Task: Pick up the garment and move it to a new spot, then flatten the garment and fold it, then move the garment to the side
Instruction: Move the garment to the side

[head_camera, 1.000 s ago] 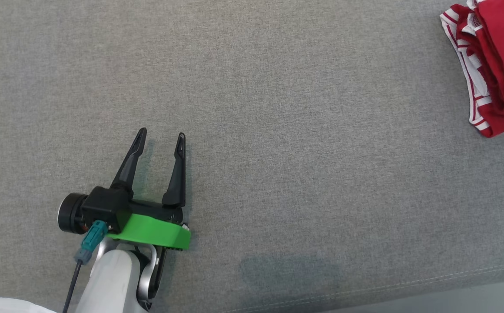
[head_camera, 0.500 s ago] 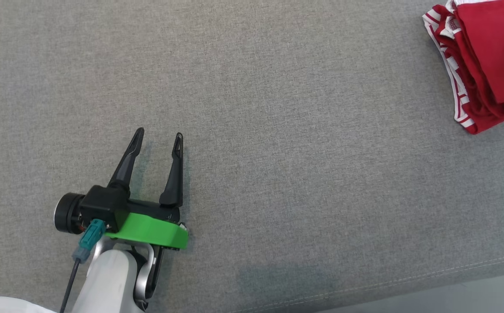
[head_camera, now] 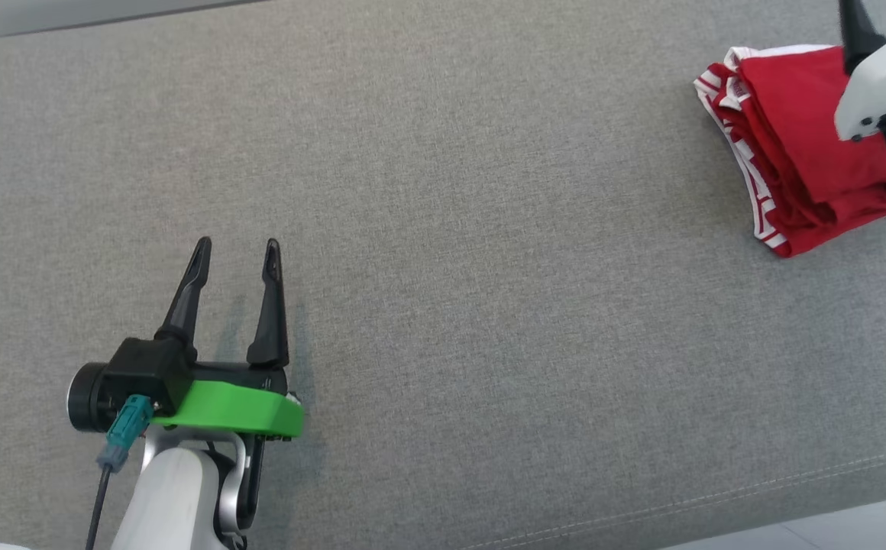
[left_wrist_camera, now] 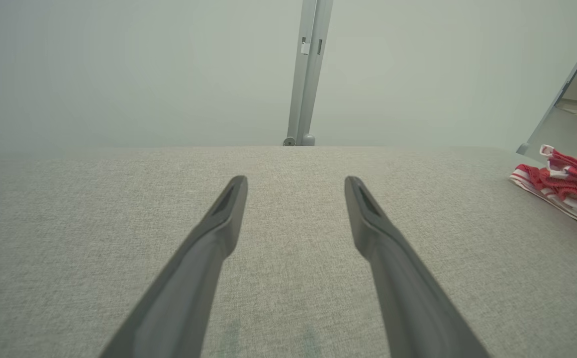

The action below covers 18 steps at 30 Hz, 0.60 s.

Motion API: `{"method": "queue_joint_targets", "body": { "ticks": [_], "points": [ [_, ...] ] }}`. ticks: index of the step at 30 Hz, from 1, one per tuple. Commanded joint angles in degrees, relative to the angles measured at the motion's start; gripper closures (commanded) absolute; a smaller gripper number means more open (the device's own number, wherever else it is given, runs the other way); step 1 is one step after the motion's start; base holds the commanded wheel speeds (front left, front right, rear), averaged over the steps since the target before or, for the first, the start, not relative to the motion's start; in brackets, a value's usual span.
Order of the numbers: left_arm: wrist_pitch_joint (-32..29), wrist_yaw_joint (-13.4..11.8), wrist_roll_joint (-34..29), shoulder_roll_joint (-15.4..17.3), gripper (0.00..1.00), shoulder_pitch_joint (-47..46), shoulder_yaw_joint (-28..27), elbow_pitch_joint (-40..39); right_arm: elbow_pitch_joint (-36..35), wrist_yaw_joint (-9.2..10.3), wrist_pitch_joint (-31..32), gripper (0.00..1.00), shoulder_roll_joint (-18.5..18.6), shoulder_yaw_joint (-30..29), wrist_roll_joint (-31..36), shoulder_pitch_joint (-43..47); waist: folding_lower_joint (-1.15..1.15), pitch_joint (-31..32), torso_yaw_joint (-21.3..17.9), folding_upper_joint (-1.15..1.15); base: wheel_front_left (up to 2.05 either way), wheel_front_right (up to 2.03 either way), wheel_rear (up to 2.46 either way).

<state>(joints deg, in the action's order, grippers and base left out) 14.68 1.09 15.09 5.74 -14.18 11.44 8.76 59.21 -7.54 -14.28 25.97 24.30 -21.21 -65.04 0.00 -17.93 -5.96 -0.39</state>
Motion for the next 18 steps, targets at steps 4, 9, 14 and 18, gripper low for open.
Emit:
{"method": "queue_joint_targets", "body": {
  "ticks": [4,9,14,18],
  "points": [
    [0.31,-1.50,1.62,-0.26,0.00,2.24,-2.00,1.01,-4.58,0.11,-0.91,0.00,-2.19,-2.11,-0.98,5.54,0.00,5.55,-0.06,0.39,0.00,0.00,0.00],
    [0.50,-2.64,2.84,-0.49,0.00,4.33,-4.01,1.73,-13.46,0.11,-0.92,0.00,-5.24,-8.42,0.77,14.09,0.00,8.69,0.58,0.39,0.00,0.00,0.00],
    [0.49,-4.17,1.83,-0.18,0.00,7.11,-5.59,1.47,-23.95,0.11,-0.91,0.00,-10.38,-16.02,5.60,25.64,0.00,11.23,1.24,0.39,0.00,0.00,0.00],
    [0.51,-4.85,1.02,-0.07,0.00,9.65,-6.72,1.06,-31.60,0.10,-0.91,0.00,-15.88,-19.21,10.40,34.96,0.00,12.54,1.69,0.39,0.00,0.00,0.00]
  ]
}}
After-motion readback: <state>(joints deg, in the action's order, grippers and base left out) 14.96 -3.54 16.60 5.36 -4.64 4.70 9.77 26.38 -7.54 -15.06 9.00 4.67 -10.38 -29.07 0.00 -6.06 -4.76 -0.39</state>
